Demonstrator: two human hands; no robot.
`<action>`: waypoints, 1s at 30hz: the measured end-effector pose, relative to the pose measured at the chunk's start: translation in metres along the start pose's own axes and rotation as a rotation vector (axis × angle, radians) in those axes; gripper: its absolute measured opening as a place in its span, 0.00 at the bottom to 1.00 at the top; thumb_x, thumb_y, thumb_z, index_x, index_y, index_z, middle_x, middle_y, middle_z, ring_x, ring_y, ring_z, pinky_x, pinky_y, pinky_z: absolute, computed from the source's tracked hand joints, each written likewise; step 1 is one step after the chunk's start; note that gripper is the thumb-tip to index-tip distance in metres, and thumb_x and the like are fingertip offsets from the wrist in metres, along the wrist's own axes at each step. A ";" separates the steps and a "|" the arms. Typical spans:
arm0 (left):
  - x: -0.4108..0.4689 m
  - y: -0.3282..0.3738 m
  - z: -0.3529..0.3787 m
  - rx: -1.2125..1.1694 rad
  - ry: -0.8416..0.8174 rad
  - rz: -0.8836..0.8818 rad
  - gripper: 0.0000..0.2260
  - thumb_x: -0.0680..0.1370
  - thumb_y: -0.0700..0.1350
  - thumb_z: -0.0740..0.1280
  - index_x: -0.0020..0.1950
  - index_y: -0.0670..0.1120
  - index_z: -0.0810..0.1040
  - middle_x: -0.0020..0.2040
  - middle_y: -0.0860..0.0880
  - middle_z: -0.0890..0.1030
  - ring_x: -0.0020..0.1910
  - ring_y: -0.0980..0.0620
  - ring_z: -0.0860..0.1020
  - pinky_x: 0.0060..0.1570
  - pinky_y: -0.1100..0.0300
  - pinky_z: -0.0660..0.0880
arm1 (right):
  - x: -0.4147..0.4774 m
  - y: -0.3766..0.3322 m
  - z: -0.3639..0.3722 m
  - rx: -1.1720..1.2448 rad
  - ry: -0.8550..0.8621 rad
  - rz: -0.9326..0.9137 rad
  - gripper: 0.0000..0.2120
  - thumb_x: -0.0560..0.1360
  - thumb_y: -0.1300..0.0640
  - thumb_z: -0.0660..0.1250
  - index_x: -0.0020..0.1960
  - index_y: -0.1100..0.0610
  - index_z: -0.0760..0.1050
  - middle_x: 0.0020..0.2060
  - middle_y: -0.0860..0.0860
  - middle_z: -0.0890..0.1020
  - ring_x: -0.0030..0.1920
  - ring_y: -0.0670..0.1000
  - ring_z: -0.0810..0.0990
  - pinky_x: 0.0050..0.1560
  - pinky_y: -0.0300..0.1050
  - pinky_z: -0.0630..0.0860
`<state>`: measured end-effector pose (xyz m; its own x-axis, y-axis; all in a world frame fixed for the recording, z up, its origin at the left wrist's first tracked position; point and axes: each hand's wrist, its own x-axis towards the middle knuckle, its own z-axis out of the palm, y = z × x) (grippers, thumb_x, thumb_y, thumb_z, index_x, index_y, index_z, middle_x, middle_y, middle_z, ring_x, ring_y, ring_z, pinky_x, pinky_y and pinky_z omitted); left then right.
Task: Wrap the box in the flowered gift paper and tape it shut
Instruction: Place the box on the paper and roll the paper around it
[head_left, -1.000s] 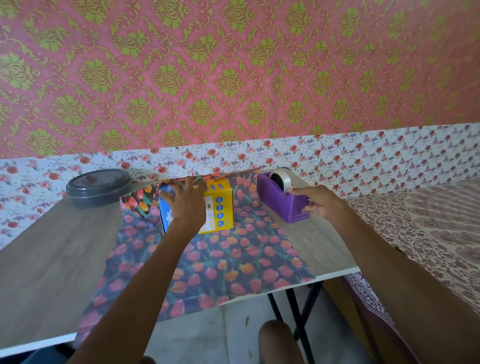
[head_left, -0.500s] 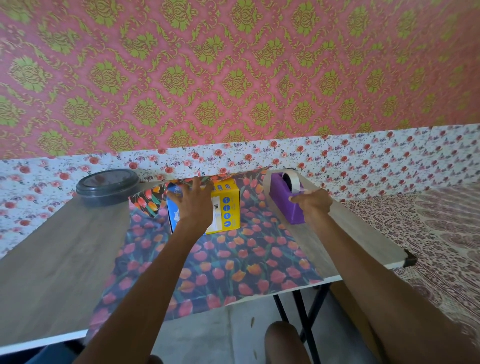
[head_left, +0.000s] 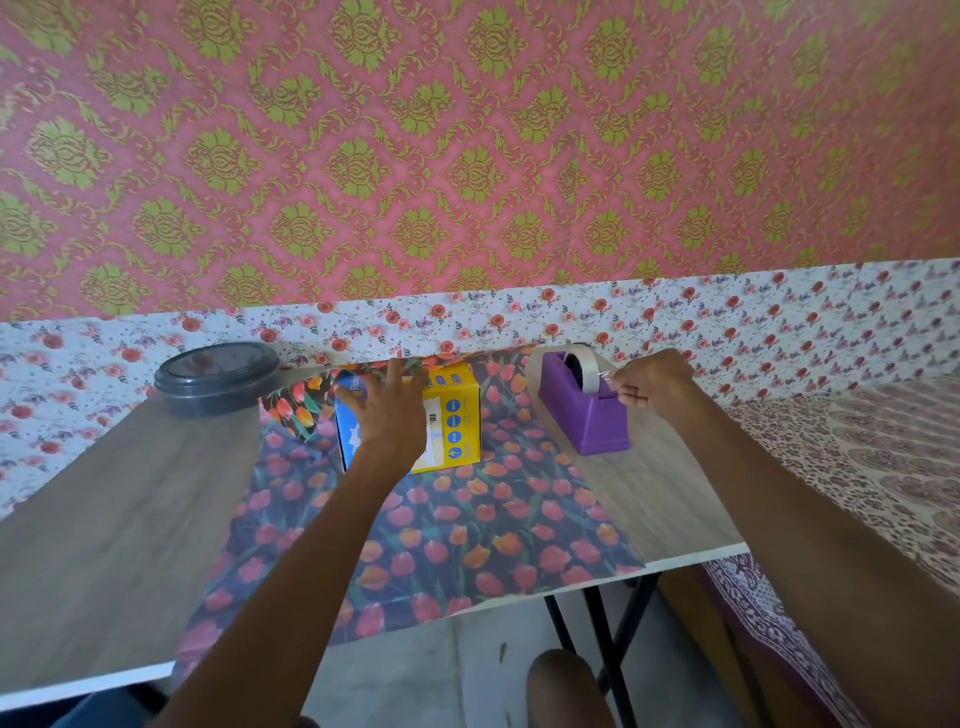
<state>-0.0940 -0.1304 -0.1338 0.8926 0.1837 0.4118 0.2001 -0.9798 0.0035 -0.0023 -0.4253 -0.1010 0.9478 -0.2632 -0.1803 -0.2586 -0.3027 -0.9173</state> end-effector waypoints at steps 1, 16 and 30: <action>0.000 0.000 0.001 0.002 0.004 -0.001 0.30 0.76 0.36 0.63 0.75 0.53 0.61 0.73 0.43 0.59 0.71 0.36 0.62 0.68 0.27 0.53 | -0.002 -0.002 -0.001 -0.033 -0.018 0.000 0.07 0.78 0.69 0.66 0.55 0.69 0.75 0.28 0.54 0.70 0.29 0.47 0.68 0.29 0.37 0.67; -0.002 0.001 0.000 0.025 0.013 0.002 0.29 0.78 0.37 0.62 0.76 0.54 0.60 0.75 0.44 0.57 0.72 0.35 0.60 0.67 0.27 0.55 | -0.009 0.017 -0.012 0.223 -0.151 0.160 0.09 0.76 0.71 0.63 0.38 0.63 0.73 0.31 0.53 0.72 0.30 0.45 0.68 0.31 0.36 0.69; -0.002 0.000 0.000 0.014 -0.005 0.001 0.28 0.79 0.38 0.61 0.77 0.54 0.60 0.76 0.44 0.56 0.73 0.36 0.59 0.68 0.28 0.54 | -0.015 0.032 -0.004 0.294 -0.134 0.196 0.10 0.77 0.64 0.69 0.37 0.61 0.74 0.31 0.51 0.72 0.30 0.45 0.69 0.22 0.32 0.72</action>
<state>-0.0954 -0.1308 -0.1350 0.8949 0.1834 0.4069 0.2050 -0.9787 -0.0097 -0.0258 -0.4349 -0.1264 0.9066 -0.1618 -0.3898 -0.3915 0.0224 -0.9199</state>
